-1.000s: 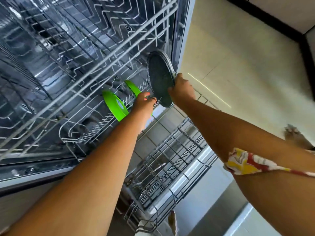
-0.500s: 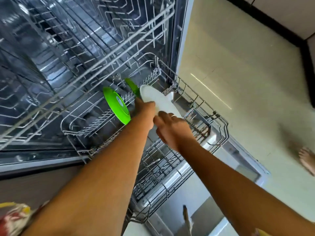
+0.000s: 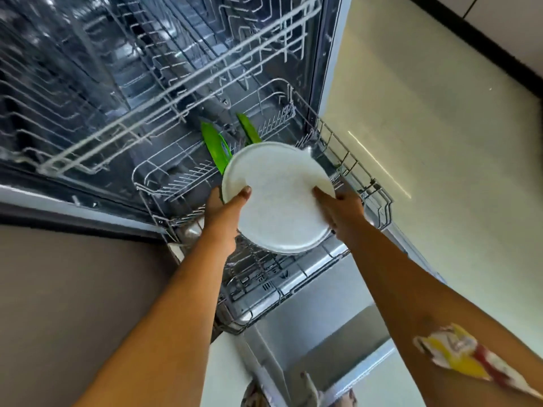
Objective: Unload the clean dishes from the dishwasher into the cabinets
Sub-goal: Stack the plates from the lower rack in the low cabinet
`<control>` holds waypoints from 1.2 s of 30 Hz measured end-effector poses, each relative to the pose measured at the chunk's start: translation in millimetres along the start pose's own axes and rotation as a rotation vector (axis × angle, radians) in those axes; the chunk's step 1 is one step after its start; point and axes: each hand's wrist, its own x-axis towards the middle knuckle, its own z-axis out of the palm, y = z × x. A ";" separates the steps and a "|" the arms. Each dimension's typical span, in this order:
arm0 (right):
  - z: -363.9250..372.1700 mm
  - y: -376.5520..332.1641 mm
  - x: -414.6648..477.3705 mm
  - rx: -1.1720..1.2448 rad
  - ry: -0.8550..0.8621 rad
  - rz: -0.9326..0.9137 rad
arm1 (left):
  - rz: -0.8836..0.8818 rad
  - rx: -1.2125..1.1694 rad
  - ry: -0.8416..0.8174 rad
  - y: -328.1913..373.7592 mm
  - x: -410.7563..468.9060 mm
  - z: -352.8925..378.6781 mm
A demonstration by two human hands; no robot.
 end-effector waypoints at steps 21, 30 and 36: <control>-29.2 105.4 -119.9 -0.162 0.028 -0.011 | -0.101 -0.215 0.239 -105.0 -189.7 -79.7; -63.9 182.0 -196.9 -0.383 0.162 -0.021 | -0.087 0.044 0.267 -180.8 -276.9 -177.8; -16.5 253.5 -297.7 -0.660 -0.015 -0.134 | -0.171 0.258 0.333 -233.9 -353.9 -311.5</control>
